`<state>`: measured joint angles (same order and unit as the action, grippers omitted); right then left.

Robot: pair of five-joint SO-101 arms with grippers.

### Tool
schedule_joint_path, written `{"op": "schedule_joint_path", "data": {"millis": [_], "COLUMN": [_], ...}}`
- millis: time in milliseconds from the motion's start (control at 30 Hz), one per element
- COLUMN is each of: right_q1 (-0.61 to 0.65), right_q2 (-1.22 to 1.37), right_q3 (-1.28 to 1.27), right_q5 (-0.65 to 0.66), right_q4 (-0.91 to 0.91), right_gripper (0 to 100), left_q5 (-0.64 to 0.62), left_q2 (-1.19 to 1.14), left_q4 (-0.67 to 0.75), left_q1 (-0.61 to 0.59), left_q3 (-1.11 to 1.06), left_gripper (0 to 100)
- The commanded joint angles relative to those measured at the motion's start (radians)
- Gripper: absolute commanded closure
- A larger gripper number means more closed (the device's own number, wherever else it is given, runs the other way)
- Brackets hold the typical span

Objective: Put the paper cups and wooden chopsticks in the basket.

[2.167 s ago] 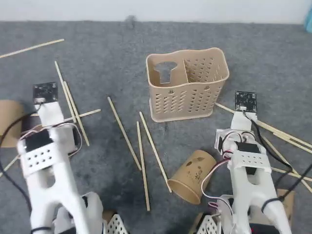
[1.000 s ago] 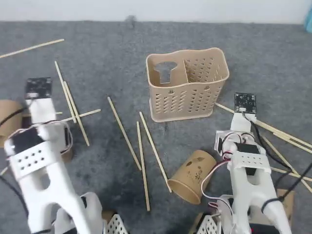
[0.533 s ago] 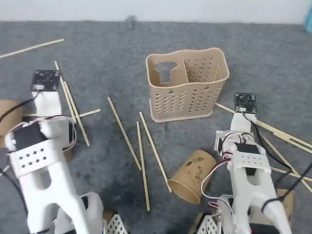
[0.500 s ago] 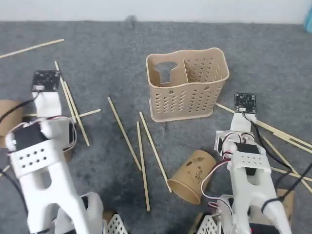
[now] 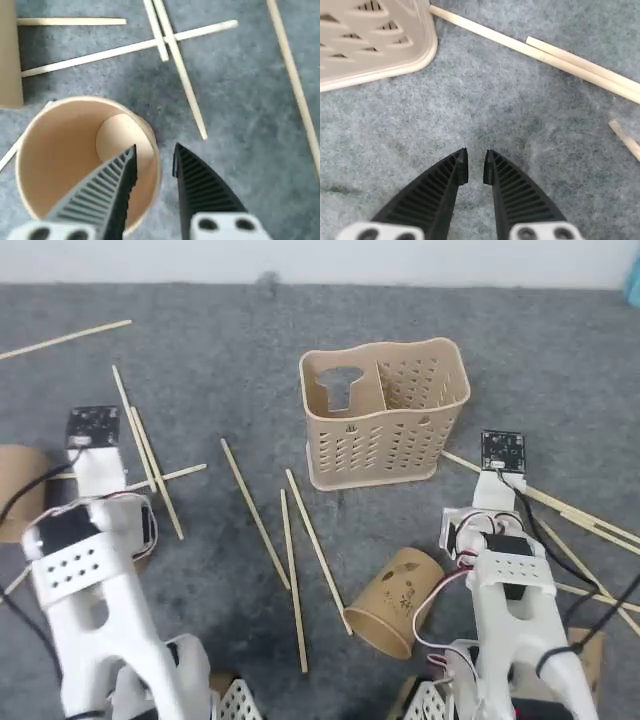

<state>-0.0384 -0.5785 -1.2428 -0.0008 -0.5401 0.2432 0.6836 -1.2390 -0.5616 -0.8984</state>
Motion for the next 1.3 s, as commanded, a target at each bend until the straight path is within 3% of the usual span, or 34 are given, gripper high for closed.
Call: {"op": "schedule_joint_path", "data": {"millis": [0, 67, 233, 500, 667, 833, 1033, 1167, 1267], "right_q1": [0.004, 0.004, 0.002, 0.002, 0.001, -0.03, -0.058, -0.171, -0.268], "right_q2": [-0.035, -0.035, -0.035, -0.035, -0.038, -0.044, -0.045, -0.042, -0.035], "right_q3": [0.008, 0.008, 0.006, 0.006, 0.006, 0.006, 0.008, 0.029, 0.048], "right_q5": [-0.005, -0.005, -0.005, -0.005, -0.005, -0.006, -0.011, -0.017, -0.115], "right_q4": [-0.002, -0.002, -0.004, -0.002, -0.002, -0.001, 0.004, 0.022, 0.045], "right_gripper": [92.4, 92.4, 92.4, 92.4, 92.4, 92.4, 92.4, 92.4, 92.4], "left_q5": [0.006, 0.003, 0.005, -0.015, -0.132, -0.244, -0.324, -0.333, -0.333], "left_q2": [0.026, 0.028, 0.028, 0.028, 0.018, -0.002, -0.227, -0.41, -0.531], "left_q4": [0.054, 0.052, 0.017, -0.345, -0.514, -0.517, -0.516, -0.516, -0.516], "left_q1": [0.0, 0.021, 0.032, 0.121, 0.307, 0.531, 0.74, 0.844, 0.922], "left_q3": [-0.022, -0.021, 0.056, 0.469, 0.743, 0.88, 1.122, 1.386, 1.606], "left_gripper": [95, 100, 99, 99, 99, 99, 99, 99, 99]}}
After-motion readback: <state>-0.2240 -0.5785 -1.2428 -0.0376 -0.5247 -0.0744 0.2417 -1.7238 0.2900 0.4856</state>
